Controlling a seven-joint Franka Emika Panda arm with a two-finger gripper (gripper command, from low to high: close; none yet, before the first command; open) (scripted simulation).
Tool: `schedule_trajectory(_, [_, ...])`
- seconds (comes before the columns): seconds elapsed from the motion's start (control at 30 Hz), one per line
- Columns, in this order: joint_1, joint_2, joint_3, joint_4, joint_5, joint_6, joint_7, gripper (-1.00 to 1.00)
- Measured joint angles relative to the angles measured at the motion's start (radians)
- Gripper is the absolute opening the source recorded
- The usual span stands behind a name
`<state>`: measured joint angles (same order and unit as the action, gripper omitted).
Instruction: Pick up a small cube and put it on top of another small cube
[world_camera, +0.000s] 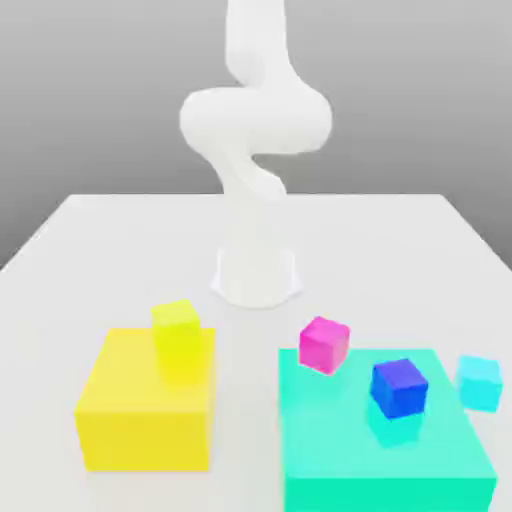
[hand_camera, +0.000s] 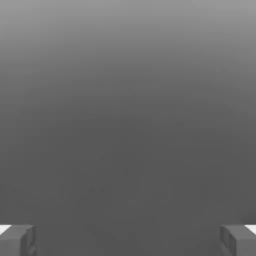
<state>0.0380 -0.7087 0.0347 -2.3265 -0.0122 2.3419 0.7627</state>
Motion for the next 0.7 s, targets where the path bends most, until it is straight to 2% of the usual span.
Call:
schedule_trajectory(0.53, [0.235,0.585,0.237,-0.17,-0.091,0.269,-0.23,0.0])
schedule_trajectory(0.7, [0.346,0.768,0.292,-0.222,-0.131,0.351,-0.293,0.0])
